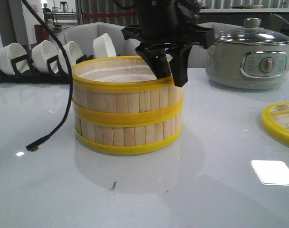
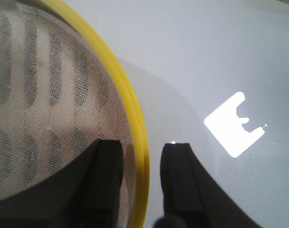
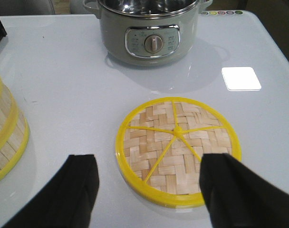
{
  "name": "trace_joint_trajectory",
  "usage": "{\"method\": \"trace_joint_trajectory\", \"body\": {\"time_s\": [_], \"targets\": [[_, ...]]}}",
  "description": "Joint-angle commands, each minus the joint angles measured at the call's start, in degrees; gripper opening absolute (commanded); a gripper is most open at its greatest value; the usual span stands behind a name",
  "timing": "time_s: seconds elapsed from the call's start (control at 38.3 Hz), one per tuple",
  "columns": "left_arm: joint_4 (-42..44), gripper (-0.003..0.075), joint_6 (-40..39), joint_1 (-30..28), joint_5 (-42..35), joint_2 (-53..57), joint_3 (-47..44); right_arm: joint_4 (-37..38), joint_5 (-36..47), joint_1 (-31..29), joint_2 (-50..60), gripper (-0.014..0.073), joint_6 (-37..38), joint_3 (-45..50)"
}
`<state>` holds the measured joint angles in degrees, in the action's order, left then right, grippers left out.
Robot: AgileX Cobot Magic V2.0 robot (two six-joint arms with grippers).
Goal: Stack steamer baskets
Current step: 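Press the tilted basket down level onto the lower basket with the left gripper, then open the left gripper and raise it away from the stack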
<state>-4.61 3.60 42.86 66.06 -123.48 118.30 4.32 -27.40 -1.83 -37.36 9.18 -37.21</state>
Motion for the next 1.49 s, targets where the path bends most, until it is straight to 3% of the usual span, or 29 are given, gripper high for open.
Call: {"method": "trace_joint_trajectory", "body": {"time_s": [0.0,0.6,0.68,0.78,0.81,0.86,1.18,1.46], "targets": [[-0.13,0.0306,-0.07,0.16,-2.49,3.72,2.17,0.46,4.44,0.03,-0.27,0.0559,-0.20,-2.26],[6.46,0.0347,-0.57,-0.03,-2.67,7.47,2.38,0.46,4.44,0.03,-0.27,0.0559,-0.20,-2.26],[9.19,0.0298,-0.57,-0.46,-1.34,9.02,2.38,0.46,4.44,0.03,-0.27,0.0559,-0.20,-2.26],[10.17,0.0116,-0.46,-2.16,-0.58,11.93,2.38,0.46,4.54,0.03,-0.27,0.0559,-0.20,-2.26],[10.05,0.0073,-0.46,-2.93,-0.58,13.05,2.38,0.46,4.54,0.03,-0.27,0.0559,-0.20,-2.26],[10.05,0.0104,-0.33,-4.50,-0.58,15.25,2.38,0.46,4.54,0.03,-0.27,0.0559,-0.20,-2.26],[9.11,0.0087,-0.57,-20.62,-0.28,32.56,-0.72,0.46,4.95,0.03,-0.27,0.0559,-0.20,-2.26],[9.11,0.0087,-3.60,-34.52,-8.83,51.09,-20.70,0.46,5.09,0.03,-0.27,0.0559,-0.20,-2.26]]}}
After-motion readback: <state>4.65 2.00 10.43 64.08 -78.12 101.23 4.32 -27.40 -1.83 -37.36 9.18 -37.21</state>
